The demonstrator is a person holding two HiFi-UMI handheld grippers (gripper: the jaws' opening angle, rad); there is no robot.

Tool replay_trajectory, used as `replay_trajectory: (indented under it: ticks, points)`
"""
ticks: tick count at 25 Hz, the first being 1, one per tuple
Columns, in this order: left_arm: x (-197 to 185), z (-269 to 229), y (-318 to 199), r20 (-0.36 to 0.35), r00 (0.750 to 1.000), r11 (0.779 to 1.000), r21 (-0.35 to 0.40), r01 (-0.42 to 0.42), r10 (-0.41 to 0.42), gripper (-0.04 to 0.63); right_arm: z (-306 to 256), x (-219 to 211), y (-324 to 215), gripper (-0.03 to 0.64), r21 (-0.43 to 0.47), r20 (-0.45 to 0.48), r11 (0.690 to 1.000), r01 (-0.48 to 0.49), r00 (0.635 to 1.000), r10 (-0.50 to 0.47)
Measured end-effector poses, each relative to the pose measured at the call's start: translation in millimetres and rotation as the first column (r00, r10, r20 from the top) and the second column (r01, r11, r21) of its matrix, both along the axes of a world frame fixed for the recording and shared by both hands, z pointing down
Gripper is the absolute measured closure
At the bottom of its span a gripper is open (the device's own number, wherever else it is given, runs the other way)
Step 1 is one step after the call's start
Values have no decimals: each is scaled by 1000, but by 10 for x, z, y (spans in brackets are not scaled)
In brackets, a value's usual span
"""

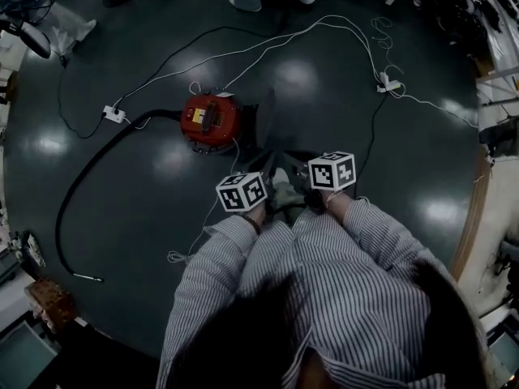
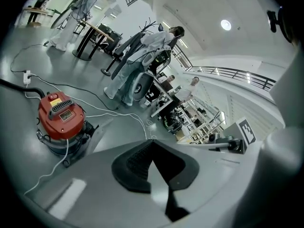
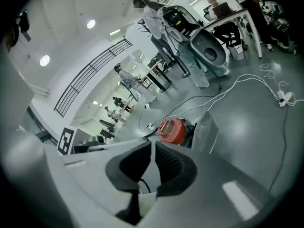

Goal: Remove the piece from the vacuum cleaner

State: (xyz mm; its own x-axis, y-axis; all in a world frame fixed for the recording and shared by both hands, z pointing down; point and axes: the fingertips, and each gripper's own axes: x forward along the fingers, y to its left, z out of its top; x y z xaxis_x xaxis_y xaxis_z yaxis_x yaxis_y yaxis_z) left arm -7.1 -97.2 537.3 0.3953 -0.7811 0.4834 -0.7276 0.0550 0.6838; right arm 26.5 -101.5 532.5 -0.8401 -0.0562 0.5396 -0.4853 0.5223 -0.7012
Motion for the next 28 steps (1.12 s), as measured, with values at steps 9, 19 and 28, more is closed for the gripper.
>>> replay_trajectory:
  ticks: [9,19,28]
  points:
    - [-318,440,-55,32,999,995,-87,39,-36,589,506,-218,-145,595,-102,-50,995,-14,999,9]
    - [-492,1293,14,39,999,990,-137,17,-11,589,1391,-529,-352,589,-131,-139,991,-28,990,10]
    - [-589,2149,-19,20,999,989,-144,33,-30,589,2382,-782,-416,534,-142,-217,990,-23,976,-8]
